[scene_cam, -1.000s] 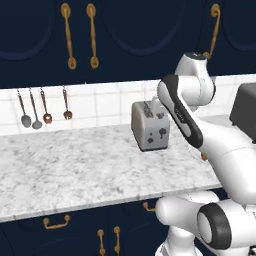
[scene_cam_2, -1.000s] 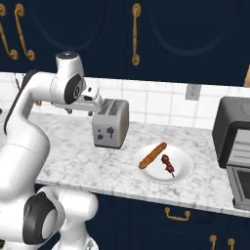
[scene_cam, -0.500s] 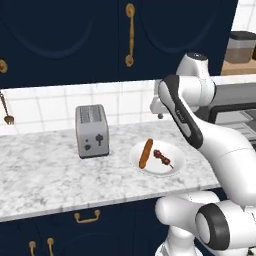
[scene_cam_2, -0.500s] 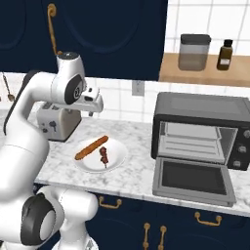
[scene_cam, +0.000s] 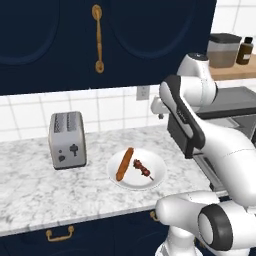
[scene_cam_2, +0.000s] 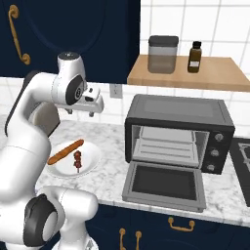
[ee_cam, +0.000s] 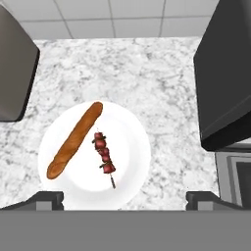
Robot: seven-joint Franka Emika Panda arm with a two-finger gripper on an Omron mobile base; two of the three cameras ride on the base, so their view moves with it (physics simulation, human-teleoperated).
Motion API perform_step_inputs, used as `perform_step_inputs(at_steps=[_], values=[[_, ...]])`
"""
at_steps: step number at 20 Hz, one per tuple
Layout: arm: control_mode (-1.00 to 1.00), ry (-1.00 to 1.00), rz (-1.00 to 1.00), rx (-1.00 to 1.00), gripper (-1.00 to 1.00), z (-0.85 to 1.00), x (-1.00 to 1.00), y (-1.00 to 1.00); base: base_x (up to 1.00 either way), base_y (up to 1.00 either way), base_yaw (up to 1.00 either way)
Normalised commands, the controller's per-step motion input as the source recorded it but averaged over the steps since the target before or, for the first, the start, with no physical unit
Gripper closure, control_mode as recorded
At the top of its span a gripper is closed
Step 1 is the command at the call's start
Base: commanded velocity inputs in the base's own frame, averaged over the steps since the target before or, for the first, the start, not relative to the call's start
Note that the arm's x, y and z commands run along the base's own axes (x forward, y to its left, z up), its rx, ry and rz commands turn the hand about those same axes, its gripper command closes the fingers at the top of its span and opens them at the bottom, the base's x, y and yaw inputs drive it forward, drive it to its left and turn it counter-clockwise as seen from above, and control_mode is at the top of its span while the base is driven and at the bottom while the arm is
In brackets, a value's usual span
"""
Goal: Pick up the kebab skewer and baguette bread, and place them inside the toaster oven. Close the toaster oven door and start by setting the timer.
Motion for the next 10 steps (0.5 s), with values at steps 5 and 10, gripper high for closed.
perform_step_inputs(at_steps=[5, 10], values=[[1.0, 0.0, 0.0, 0.0, -1.0, 0.0, 0.0, 0.0, 0.42, -0.34, -0.01], [1.0, 0.0, 0.0, 0.0, -1.0, 0.0, 0.0, 0.0, 0.15, -0.16, 0.0]])
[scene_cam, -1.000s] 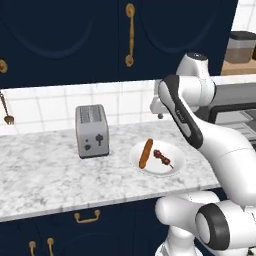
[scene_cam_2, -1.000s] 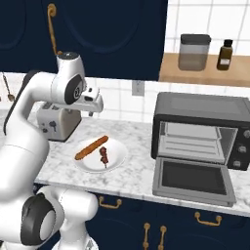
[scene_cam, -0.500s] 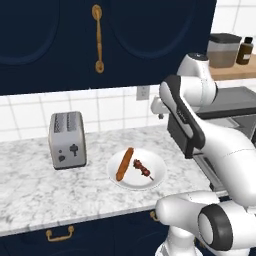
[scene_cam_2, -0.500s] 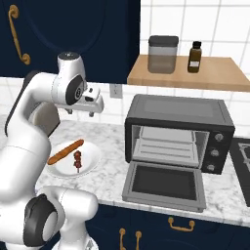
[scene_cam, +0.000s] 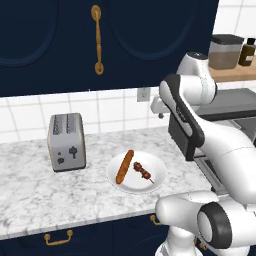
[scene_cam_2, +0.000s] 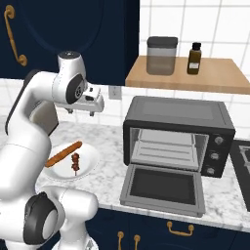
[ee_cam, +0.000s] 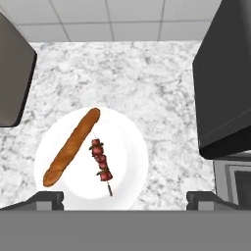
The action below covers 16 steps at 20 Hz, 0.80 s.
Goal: Pick up the kebab skewer and baguette bread, and place them inside the toaster oven. Close the toaster oven door and start by setting the timer.
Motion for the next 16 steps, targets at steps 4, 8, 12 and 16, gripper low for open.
perform_step_inputs(at_steps=[4, 8, 12, 16], values=[[-1.0, -0.04, 0.0, 0.03, -1.0, -0.04, -0.66, -0.84, 0.0, 0.0, 0.0], [-1.0, -0.08, 0.0, 0.06, -1.0, -0.06, -0.67, -1.0, 0.0, 0.0, 0.0], [-1.0, -0.06, 0.0, 0.0, -1.0, -0.19, -0.24, -1.0, 0.0, 0.0, 0.0], [-1.0, -0.09, 0.0, 0.0, -1.0, -0.28, -0.08, -1.0, 0.0, 0.0, 0.0]])
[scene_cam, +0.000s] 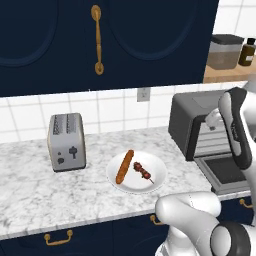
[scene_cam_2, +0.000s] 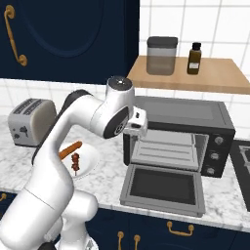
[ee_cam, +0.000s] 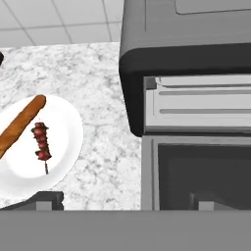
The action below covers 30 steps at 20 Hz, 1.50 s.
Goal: Pick up the kebab skewer and baguette bread, and place them inside the toaster oven. Close the toaster oven door and start by setting the timer.
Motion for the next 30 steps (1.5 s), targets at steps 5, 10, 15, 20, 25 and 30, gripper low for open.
perform_step_inputs(at_steps=[5, 10, 15, 20, 25, 30], values=[[-1.0, -0.13, 0.0, -0.01, -1.0, -0.35, 0.0, -0.98, 0.0, 0.0, 0.0], [-1.0, -0.06, 0.0, -0.03, -1.0, -0.28, 0.0, -0.85, 0.0, 0.0, 0.0], [-1.0, -0.03, -0.06, 0.0, -1.0, -0.09, 0.03, -0.61, 0.0, 0.0, 0.0], [-1.0, -0.33, 0.0, 0.0, -1.0, 0.0, 0.03, -0.09, 0.0, 0.0, 0.0], [-1.0, -0.38, 0.0, 0.01, -1.0, 0.1, 0.0, -0.05, 0.0, 0.0, 0.0], [-1.0, -0.1, 0.0, 0.0, -1.0, 0.03, 0.15, -0.03, 0.0, 0.0, 0.0]])
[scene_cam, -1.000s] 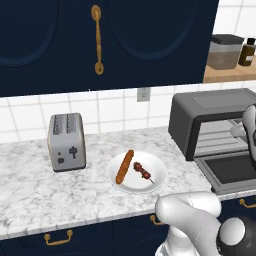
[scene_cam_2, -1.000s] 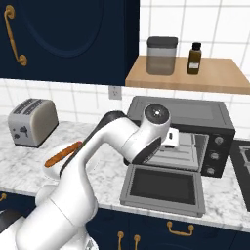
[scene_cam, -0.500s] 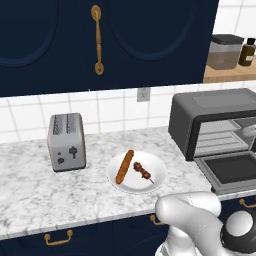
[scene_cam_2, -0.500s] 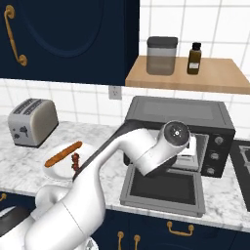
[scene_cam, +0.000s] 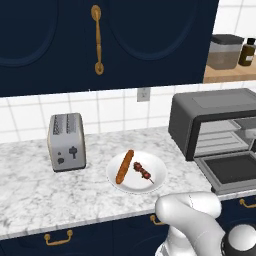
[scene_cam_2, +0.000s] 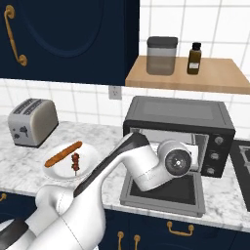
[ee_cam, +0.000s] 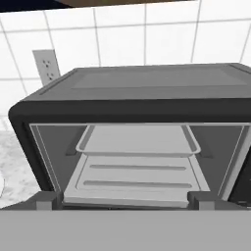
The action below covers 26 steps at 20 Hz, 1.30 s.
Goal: Pick up the kebab skewer and baguette bread, and place them inside the toaster oven. Close the toaster oven door and start by setting the timer.
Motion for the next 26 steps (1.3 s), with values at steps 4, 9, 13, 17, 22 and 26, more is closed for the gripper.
perform_step_inputs(at_steps=[4, 9, 13, 17, 22, 26], values=[[-1.0, -0.02, 0.0, 0.0, -1.0, -0.05, 0.45, 0.04, 0.0, 0.0, 0.0], [-1.0, -0.1, 0.02, -0.09, -1.0, -0.71, 0.02, 0.0, 0.0, 0.0, 0.0], [-1.0, -0.13, 0.04, 0.0, -1.0, -0.02, 0.09, 0.0, 0.0, 0.0, 0.0], [-1.0, -0.06, 0.03, 0.0, -1.0, 0.0, 0.37, 0.03, 0.0, 0.0, 0.0], [-1.0, 0.0, 0.0, 0.01, -1.0, -0.07, 0.68, -0.09, 0.0, 0.0, 0.0], [-1.0, 0.0, 0.0, 0.0, -1.0, -0.45, 0.35, -0.09, 0.0, 0.0, 0.0]])
